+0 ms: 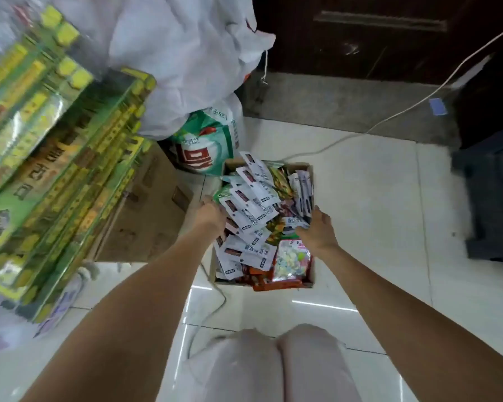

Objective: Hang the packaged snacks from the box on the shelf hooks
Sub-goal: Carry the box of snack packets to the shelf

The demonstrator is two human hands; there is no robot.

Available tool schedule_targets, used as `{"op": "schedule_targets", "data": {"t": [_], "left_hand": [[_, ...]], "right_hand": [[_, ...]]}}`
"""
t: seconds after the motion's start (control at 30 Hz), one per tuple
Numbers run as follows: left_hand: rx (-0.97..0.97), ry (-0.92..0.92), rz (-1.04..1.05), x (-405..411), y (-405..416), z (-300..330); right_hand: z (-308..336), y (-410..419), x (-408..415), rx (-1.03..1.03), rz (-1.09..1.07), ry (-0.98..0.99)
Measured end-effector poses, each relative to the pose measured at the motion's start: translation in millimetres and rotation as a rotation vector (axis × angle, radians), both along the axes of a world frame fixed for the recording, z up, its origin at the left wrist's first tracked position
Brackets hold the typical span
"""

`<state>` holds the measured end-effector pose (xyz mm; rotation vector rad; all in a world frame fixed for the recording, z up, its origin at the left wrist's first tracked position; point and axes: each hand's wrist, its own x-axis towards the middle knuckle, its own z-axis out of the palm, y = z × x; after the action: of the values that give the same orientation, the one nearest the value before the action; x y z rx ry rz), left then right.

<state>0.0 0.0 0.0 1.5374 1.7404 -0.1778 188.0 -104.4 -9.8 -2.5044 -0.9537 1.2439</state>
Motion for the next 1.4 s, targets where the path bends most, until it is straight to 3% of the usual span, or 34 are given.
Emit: {"op": "schedule_targets", "data": {"t": [0.2, 0.3, 0.4, 0.63, 0.8, 0.93, 1.07, 1.4], "left_hand": [[0.05, 0.023, 0.044, 2, 24, -86], [0.08, 0.021, 0.074, -1, 29, -100], [0.05, 0.039, 0.169, 1, 36, -105], [-0.231, -0.377, 0.613, -16, 35, -99], [-0.308, -0.451, 0.691, -11, 37, -99], [-0.111, -0.127, 0.448, -8, 43, -106], [-0.047, -0.075, 0.246, -5, 43, -106], [0.006, -0.012, -0.008, -16, 26, -78]], "right_hand": [[-79, 24, 7, -0.04, -0.215, -0.107], [-93, 27, 17, -0.033, -0.177, -0.302], [-102, 31, 26, -0.059, -0.136, -0.345], [-112, 32, 34, -0.112, -0.231, -0.219], [-118, 33, 35, -0.155, -0.238, -0.224], [-124, 31, 39, -0.143, -0.335, -0.17], [-127, 29, 41, -0.082, -0.313, -0.193], [-105, -3, 46, 0.04, -0.29, -0.135]]}}
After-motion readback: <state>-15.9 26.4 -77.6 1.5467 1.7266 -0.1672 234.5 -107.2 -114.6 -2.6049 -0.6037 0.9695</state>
